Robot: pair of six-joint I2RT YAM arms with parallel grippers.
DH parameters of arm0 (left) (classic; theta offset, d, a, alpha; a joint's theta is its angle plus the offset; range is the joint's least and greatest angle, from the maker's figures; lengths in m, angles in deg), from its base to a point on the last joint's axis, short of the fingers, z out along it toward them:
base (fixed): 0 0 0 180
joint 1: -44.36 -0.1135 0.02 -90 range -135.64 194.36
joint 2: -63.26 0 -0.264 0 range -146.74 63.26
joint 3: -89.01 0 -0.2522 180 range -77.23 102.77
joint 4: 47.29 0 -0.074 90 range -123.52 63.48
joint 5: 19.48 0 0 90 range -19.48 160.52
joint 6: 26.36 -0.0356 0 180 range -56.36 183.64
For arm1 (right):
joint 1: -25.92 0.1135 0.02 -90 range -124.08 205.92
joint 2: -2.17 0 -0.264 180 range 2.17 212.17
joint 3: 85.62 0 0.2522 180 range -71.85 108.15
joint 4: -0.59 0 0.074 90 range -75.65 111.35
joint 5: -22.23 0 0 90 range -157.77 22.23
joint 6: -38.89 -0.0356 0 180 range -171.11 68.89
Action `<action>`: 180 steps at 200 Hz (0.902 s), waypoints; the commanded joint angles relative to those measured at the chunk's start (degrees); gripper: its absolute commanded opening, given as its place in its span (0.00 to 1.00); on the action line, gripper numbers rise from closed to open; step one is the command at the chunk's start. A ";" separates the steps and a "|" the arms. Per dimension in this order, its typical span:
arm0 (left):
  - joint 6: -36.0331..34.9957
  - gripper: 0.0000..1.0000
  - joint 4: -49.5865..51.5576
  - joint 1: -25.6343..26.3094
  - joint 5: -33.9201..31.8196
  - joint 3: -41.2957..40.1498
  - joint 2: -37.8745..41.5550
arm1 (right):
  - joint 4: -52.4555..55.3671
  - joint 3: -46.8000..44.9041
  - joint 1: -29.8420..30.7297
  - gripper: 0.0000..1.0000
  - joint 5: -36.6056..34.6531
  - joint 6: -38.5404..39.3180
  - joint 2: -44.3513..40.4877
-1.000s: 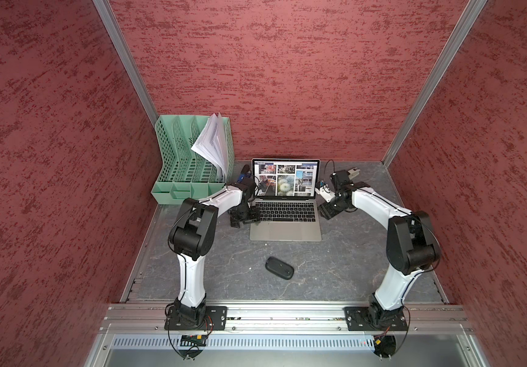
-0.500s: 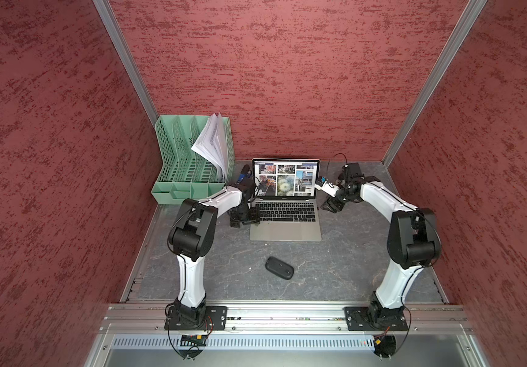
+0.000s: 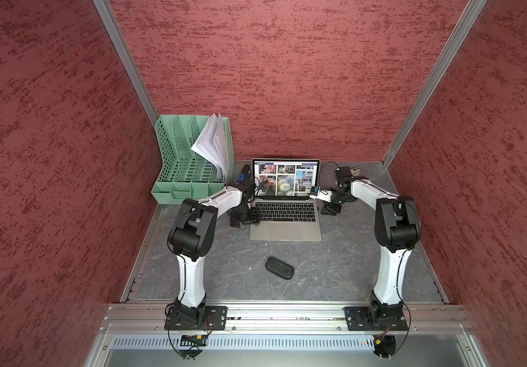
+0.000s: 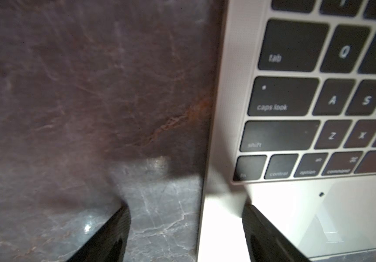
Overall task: Remove the wireless mouse receiver from the laptop
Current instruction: Take out the USB plug from the USB port.
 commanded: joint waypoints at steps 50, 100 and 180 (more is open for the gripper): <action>-0.49 0.81 1.76 0.32 1.86 -3.03 -4.56 | 1.51 2.31 0.81 0.56 -4.06 4.56 3.00; -0.71 0.81 1.76 0.32 1.88 -3.31 -4.51 | -1.79 1.99 3.61 0.53 -3.27 4.31 3.55; -0.49 0.81 1.33 0.32 2.11 -3.57 -4.20 | -2.35 2.51 4.77 0.46 -2.76 4.39 4.23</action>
